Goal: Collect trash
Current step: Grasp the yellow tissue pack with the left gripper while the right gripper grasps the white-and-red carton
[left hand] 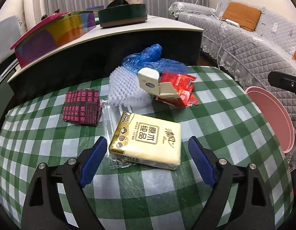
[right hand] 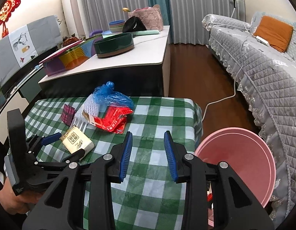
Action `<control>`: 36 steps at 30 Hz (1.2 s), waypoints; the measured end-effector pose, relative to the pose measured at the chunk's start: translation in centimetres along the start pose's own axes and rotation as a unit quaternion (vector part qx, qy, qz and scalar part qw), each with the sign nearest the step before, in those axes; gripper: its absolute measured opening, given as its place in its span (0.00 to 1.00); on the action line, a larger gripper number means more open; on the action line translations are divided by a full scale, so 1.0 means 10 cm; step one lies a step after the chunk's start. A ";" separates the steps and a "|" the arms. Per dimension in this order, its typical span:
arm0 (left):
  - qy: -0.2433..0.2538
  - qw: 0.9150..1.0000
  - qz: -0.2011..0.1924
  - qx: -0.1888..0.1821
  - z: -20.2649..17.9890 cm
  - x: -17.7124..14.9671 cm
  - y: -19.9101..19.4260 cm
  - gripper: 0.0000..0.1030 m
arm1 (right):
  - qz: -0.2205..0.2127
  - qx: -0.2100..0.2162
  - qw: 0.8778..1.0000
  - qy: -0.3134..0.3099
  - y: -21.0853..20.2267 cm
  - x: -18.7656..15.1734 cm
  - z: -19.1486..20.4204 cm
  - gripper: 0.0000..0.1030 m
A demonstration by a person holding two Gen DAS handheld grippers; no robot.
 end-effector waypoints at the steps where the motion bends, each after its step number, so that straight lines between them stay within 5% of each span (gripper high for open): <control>1: -0.006 1.000 0.003 0.002 0.03 -0.01 0.01 0.79 | 0.001 0.002 1.000 -0.001 0.02 0.00 0.02 0.34; 4: -0.036 0.999 0.012 -0.010 0.11 -0.02 0.03 0.70 | 0.005 0.010 1.000 -0.007 0.10 -0.01 0.12 0.34; 11: -0.074 0.997 0.011 -0.007 0.30 -0.03 -0.05 0.67 | 0.015 0.029 0.999 -0.027 0.26 -0.05 0.39 0.34; 22: -0.191 0.980 0.017 0.056 0.92 -0.12 -0.26 0.67 | 0.028 0.067 0.994 -0.081 0.50 -0.12 0.91 0.34; 36: -0.216 0.974 0.021 0.064 1.10 -0.11 -0.30 0.67 | 0.043 0.069 0.989 -0.123 0.87 -0.18 1.12 0.34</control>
Point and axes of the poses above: each gripper's, at about its wrist camera, not at the fingertips, and y roughly the way its jaws point, z to its left, x to its top, the point moved 9 cm from there along y, roughly the way its jaws point, and after that the axes turned 12 degrees about -z, right-handed, at the moved point
